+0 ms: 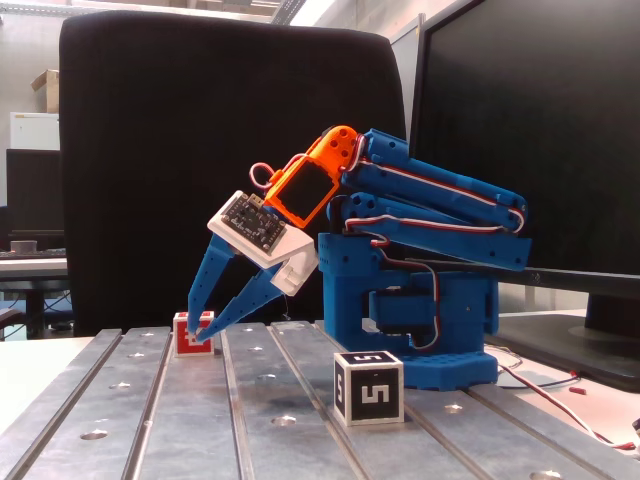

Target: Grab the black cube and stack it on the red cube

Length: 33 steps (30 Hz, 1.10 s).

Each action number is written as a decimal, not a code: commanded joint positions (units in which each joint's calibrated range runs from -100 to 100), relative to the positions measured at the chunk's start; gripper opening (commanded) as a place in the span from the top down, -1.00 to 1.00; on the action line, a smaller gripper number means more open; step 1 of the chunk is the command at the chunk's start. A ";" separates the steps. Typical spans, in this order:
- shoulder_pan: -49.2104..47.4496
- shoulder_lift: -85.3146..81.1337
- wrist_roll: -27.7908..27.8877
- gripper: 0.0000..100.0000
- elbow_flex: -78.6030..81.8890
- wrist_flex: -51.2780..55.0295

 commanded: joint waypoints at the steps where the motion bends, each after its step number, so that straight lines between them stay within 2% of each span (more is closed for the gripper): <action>1: 0.20 -0.17 0.12 0.98 0.64 -1.36; 33: 0.27 -0.17 0.12 0.98 -0.27 -1.36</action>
